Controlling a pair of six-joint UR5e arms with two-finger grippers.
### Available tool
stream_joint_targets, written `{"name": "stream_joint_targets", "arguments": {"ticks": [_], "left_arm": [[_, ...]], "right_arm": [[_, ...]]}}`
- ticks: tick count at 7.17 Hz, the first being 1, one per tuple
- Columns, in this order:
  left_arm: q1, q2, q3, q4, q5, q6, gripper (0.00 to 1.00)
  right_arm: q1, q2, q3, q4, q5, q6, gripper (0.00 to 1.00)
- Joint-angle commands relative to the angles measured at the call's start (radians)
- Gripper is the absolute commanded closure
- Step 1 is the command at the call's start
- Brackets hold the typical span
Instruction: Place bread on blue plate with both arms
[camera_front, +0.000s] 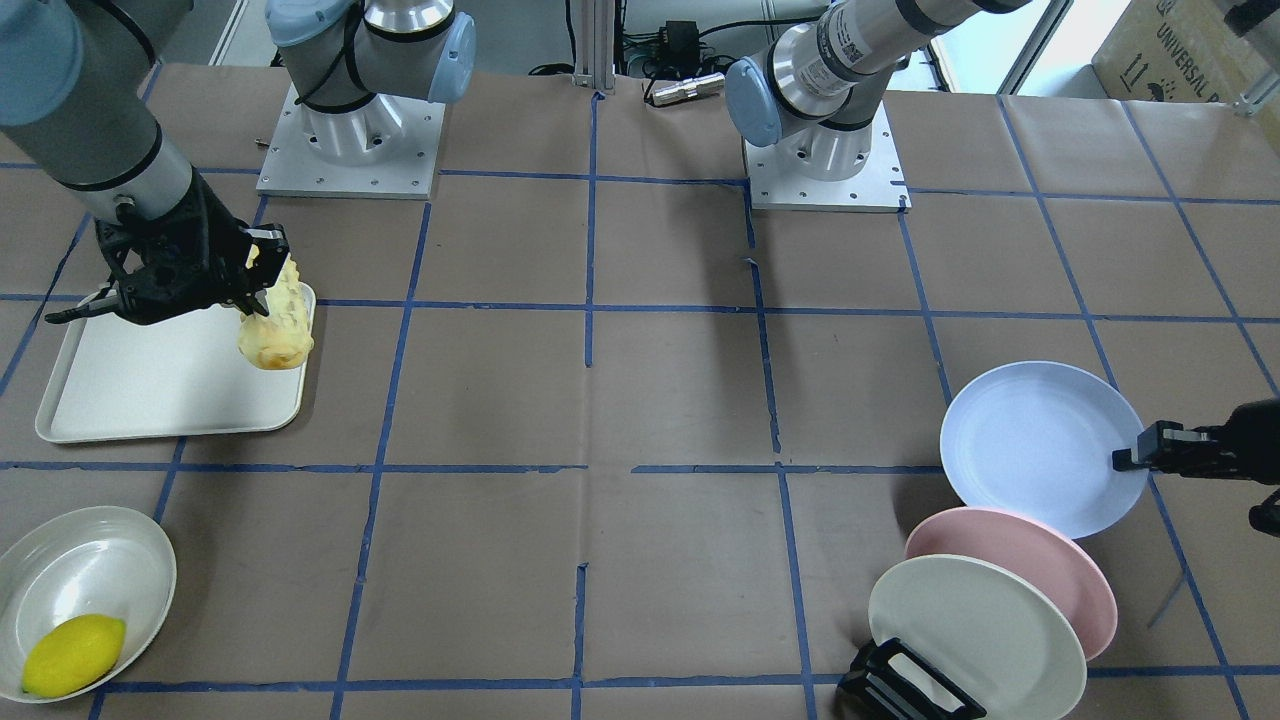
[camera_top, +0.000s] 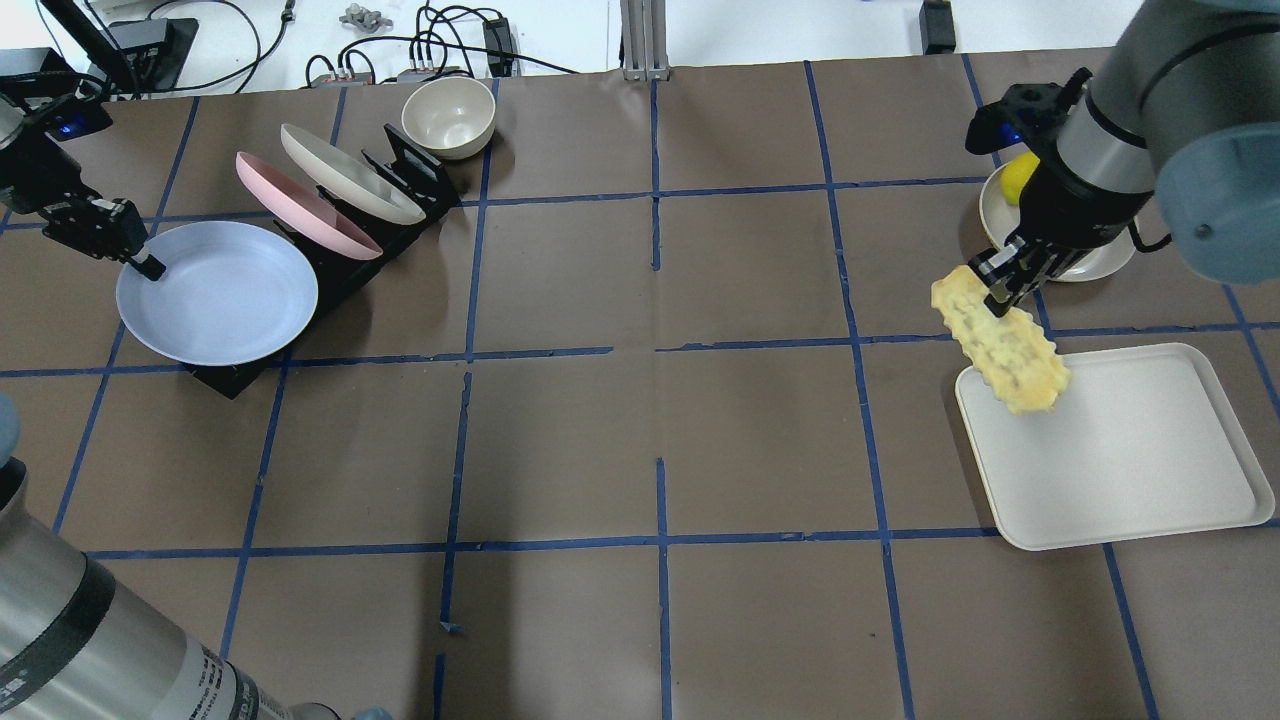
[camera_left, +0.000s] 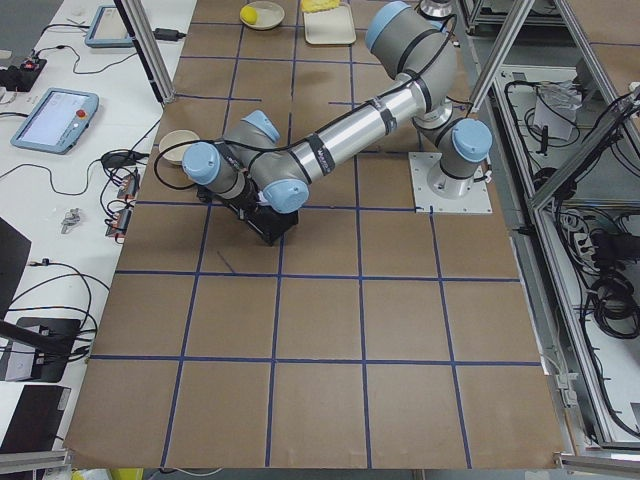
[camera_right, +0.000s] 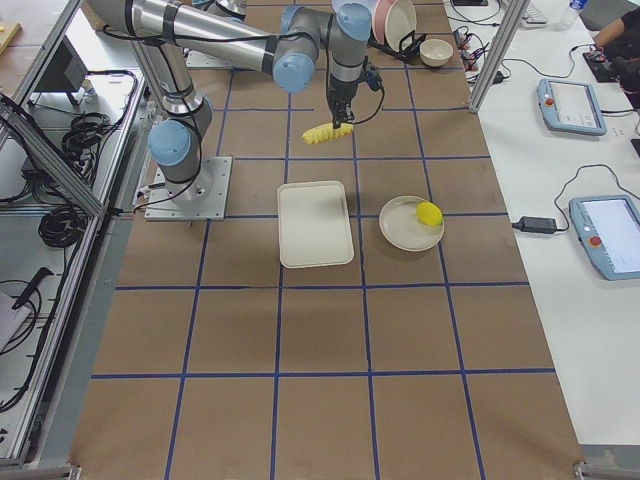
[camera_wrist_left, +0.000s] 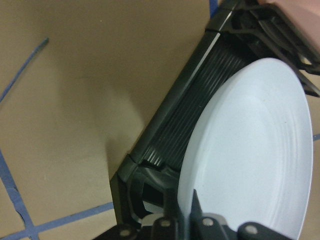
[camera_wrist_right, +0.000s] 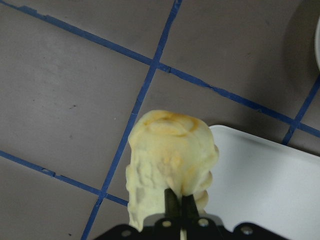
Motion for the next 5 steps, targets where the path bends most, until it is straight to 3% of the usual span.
{"name": "stream_joint_targets", "arguments": {"ticks": [1, 2, 3, 5], "left_arm": [[-0.049, 0.129, -0.159, -0.003, -0.012, -0.047, 0.90], [-0.095, 0.195, -0.231, -0.002, -0.023, -0.072, 0.90], [-0.138, 0.253, -0.294, 0.001, -0.094, -0.115, 0.90], [-0.231, 0.294, -0.366, 0.055, -0.145, -0.224, 0.90]], "right_arm": [[0.069, 0.011, -0.041, 0.023, -0.032, 0.096, 0.94], [0.081, 0.009, -0.041, 0.023, -0.032, 0.114, 0.94], [0.089, 0.009, -0.039, 0.023, -0.032, 0.114, 0.94], [0.089, 0.008, -0.030, 0.021, -0.031, 0.114, 0.93]]}}
